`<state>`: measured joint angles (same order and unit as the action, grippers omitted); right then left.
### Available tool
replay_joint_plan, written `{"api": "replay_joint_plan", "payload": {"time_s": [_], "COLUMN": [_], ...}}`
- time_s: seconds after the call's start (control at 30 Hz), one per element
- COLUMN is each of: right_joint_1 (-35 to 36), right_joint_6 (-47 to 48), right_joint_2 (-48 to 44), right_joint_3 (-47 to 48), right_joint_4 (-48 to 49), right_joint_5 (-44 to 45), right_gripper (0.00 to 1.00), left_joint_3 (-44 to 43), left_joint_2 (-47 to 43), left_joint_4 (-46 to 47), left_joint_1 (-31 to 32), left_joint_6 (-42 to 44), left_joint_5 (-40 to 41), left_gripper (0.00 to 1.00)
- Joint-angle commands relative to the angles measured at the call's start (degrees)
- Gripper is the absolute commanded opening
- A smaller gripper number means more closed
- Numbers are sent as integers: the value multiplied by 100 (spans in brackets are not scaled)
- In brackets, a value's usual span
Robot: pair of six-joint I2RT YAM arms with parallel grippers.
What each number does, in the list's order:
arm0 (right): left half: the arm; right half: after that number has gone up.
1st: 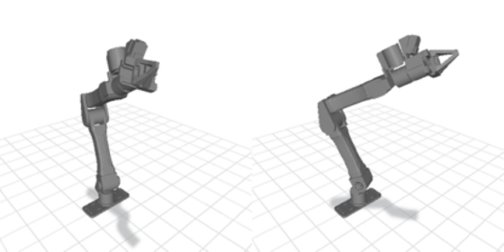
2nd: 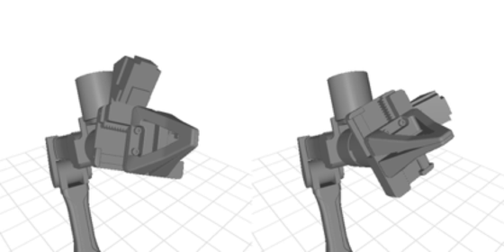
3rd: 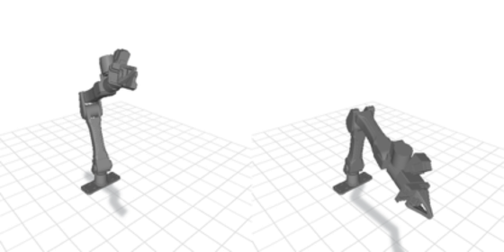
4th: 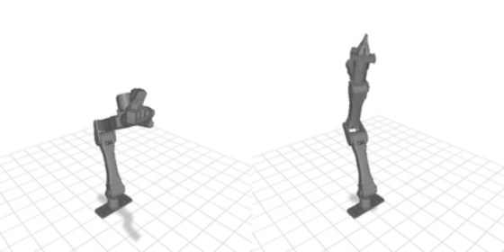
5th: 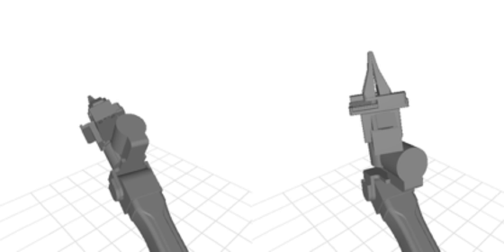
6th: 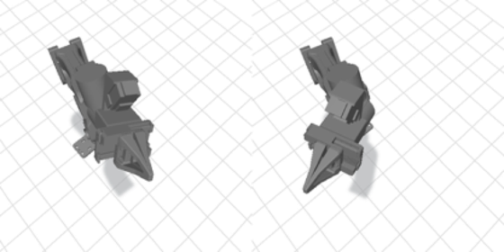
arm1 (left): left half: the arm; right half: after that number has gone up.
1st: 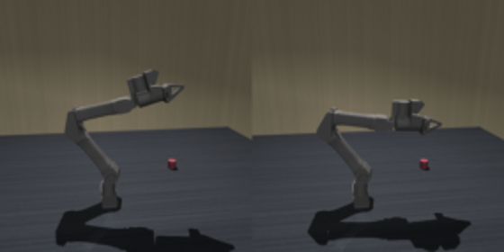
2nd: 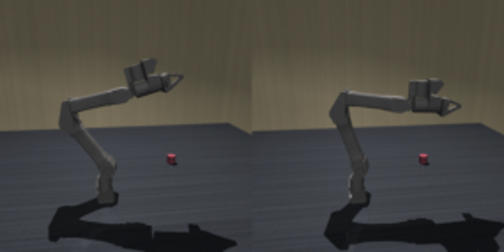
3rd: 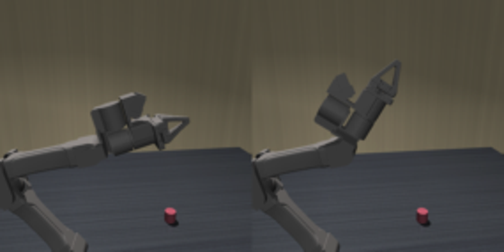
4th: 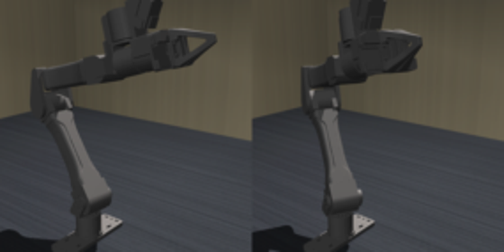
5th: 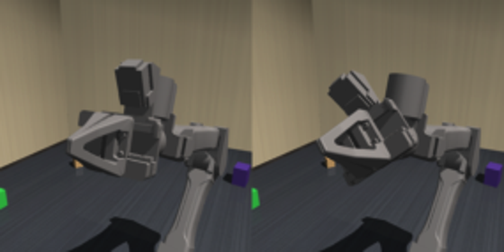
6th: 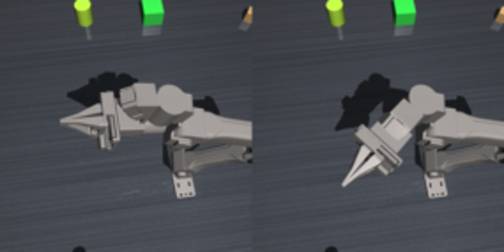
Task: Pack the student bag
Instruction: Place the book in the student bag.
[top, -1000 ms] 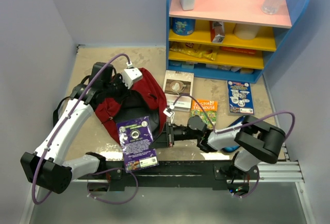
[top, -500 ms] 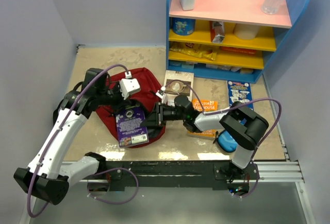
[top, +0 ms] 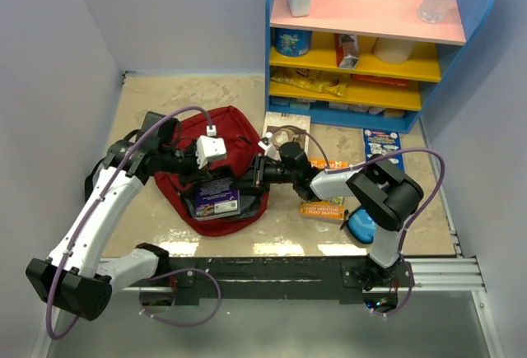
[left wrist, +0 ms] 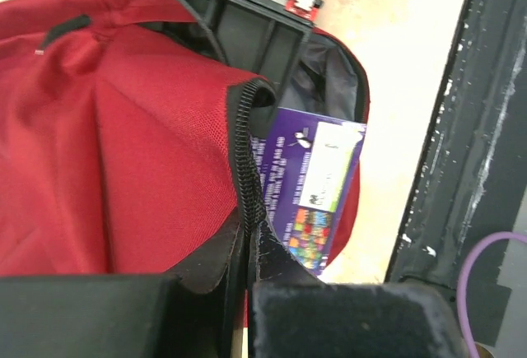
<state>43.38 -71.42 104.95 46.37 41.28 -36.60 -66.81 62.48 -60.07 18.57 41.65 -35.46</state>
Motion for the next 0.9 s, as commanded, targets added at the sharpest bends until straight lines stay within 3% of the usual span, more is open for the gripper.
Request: {"api": "replay_joint_plan", "payload": {"time_s": [0.0, 0.1, 0.4, 0.53, 0.67, 0.77, 0.8, 0.87], "right_joint_1": [-110, -84, 346, 742, 1014, 998, 997, 980], "right_joint_6": [-259, -328, -1426, -1349, -937, -409, -121, 127], "right_joint_2": [-97, -36, 904, 1159, 1107, 835, 695, 510], "right_joint_3": [433, 759, 1023, 1575, 1849, 2007, 2086, 2113], "right_joint_4": [689, 732, 2885, 2702, 1605, 195, -212, -915], "right_joint_5": [793, 1398, 2806, 3229, 3798, 3854, 3827, 3731], "right_gripper": [0, 0, 0, 0, 2, 33, 54, 75], "left_joint_3": [-166, -271, -430, -456, -456, -430, -378, -298], "left_joint_2": [106, 142, 195, 203, 203, 168, 142, 98], "left_joint_4": [-382, -391, -470, -461, -461, -392, -339, -128], "left_joint_1": [50, 51, 59, 68, 77, 68, 77, 68], "left_joint_6": [186, 151, 45, -16, -25, -60, -86, -227], "left_joint_5": [-584, -646, -892, -910, -875, -796, -691, -541], "left_gripper": [0, 0, 0, 0, 0, 0, 0, 0]}}
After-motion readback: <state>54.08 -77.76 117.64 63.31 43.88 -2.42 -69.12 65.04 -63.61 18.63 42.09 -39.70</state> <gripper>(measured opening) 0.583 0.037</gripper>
